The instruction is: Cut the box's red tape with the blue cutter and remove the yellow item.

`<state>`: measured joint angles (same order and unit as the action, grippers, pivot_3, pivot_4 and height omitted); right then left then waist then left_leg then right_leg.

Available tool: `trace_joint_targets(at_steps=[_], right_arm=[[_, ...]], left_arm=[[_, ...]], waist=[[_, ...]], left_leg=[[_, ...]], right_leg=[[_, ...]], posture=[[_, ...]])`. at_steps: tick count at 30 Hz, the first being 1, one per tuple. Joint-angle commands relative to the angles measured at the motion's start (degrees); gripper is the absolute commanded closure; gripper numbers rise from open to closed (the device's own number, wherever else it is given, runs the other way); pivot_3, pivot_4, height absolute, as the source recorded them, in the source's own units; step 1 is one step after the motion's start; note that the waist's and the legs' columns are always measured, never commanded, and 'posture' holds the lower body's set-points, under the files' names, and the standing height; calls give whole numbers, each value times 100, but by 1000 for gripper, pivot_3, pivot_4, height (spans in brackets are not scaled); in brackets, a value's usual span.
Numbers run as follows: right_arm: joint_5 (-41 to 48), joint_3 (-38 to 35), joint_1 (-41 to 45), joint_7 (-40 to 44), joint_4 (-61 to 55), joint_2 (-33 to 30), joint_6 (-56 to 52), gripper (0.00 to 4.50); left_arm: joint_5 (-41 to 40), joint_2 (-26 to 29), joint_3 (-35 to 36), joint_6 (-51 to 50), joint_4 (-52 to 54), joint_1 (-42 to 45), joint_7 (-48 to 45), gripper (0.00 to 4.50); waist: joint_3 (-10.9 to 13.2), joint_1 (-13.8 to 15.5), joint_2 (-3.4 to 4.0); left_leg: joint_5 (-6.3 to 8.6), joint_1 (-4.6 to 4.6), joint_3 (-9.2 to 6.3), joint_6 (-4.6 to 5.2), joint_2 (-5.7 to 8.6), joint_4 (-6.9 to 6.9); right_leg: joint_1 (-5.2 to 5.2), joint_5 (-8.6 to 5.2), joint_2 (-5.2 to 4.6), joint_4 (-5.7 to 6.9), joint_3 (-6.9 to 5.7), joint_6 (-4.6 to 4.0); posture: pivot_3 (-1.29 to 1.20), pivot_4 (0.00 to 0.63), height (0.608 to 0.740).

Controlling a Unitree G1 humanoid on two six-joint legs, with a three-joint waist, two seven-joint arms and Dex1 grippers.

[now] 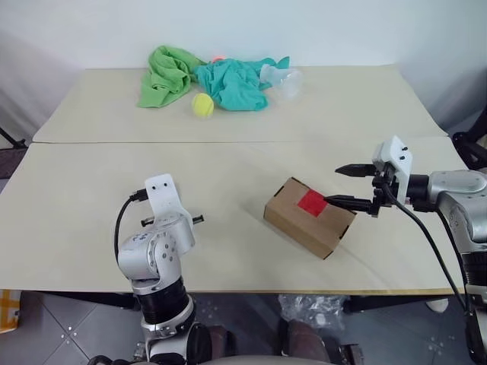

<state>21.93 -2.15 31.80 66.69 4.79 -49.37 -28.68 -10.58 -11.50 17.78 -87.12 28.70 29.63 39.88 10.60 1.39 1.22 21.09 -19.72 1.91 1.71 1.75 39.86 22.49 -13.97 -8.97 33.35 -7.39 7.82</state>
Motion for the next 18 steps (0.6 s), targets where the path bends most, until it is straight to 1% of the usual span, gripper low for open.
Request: trace_joint_targets(at_steps=[1,3,4,5,6,7,8,9,10,11,12,13,14,16,18], right_arm=[[68,-167,-17,-25,-230,-80,9,0],[60,-170,-18,-30,-250,-89,11,0],[55,-167,-12,-45,-295,-96,0,0],[73,-166,-1,-68,-415,-105,-43,0],[97,-164,11,-92,-549,-114,-95,0],[128,-170,25,-109,-664,-118,-142,0],[159,-178,41,-132,-779,-117,-198,0],[180,-179,57,-154,-885,-120,-253,0],[192,-183,65,-170,-954,-124,-294,0],[222,-163,122,-209,-1112,-114,-377,0],[241,-150,168,-229,-1201,-110,-428,0],[288,-131,244,-275,-1342,-73,-499,0],[328,-116,310,-322,-1468,-32,-561,0],[395,-102,412,-420,-1635,43,-665,0],[444,-85,473,-500,-1783,99,-746,0]], left_arm=[[305,-1212,142,-510,-272,311,-36,4036],[354,-1131,51,-535,-285,309,-117,4036],[340,-983,-100,-538,-303,281,-201,4036],[213,-680,-331,-538,-301,208,-405,4036],[75,-379,-513,-538,-257,145,-633,4036],[-56,-110,-627,-538,-207,118,-879,4036],[-139,146,-686,-538,-158,99,-1103,4036],[-188,382,-709,-538,-105,100,-1315,4036],[-197,531,-728,-538,-77,103,-1465,4036],[-408,908,-765,-538,-52,65,-1858,4036],[-553,1157,-798,-538,-52,49,-2141,4036],[-727,1612,-925,-538,-79,33,-2535,4036],[-866,1934,-966,-538,-100,51,-2874,4036],[-1051,2426,-1109,-512,-179,126,-3405,4036],[-1145,2925,-1396,-150,-208,116,-3902,4036]], waist=[[0,4,0],[0,8,0],[0,11,0],[0,16,-1],[-130,41,35],[-289,74,49],[-338,137,52],[-343,163,43],[-355,180,16],[-367,184,-4],[-372,174,-14],[-374,156,-16],[-374,145,-16],[-377,124,-20],[-381,107,-27]], left_leg=[[0,3,2,0,0,-3],[0,7,7,0,-1,-11],[0,10,8,0,-1,-14],[0,13,10,0,-1,-18],[0,14,12,0,-1,-20],[-1,-18,11,1,-2,-23],[-3,-42,21,5,1,-16],[-1,-44,23,3,5,-14],[-5,-55,22,9,10,-13],[-13,-73,22,24,6,-10],[-15,-79,19,27,3,-3],[-14,-77,19,26,-1,-1],[-15,-77,22,26,-10,2],[-14,-73,28,25,-32,7],[-14,-71,34,25,-44,9]], right_leg=[[0,0,1,0,2,0],[0,0,2,-1,6,0],[0,0,2,-2,8,0],[0,0,3,-4,11,0],[0,0,3,-10,12,0],[25,0,0,-3,7,-1],[71,2,14,19,23,-11],[73,3,31,5,34,-10],[77,5,38,-2,27,-7],[95,9,46,-3,24,-14],[98,15,55,-3,20,-23],[98,17,60,-2,22,-28],[102,21,68,-2,28,-36],[105,23,76,5,36,-44],[105,25,77,8,40,-47]], posture=[[0,150,740],[0,150,740],[0,150,740],[0,0,740],[0,0,740],[0,0,740],[0,0,740],[0,0,740],[0,0,740],[0,0,740],[0,0,740],[0,0,740],[0,0,740],[0,0,740],[0,0,740]])
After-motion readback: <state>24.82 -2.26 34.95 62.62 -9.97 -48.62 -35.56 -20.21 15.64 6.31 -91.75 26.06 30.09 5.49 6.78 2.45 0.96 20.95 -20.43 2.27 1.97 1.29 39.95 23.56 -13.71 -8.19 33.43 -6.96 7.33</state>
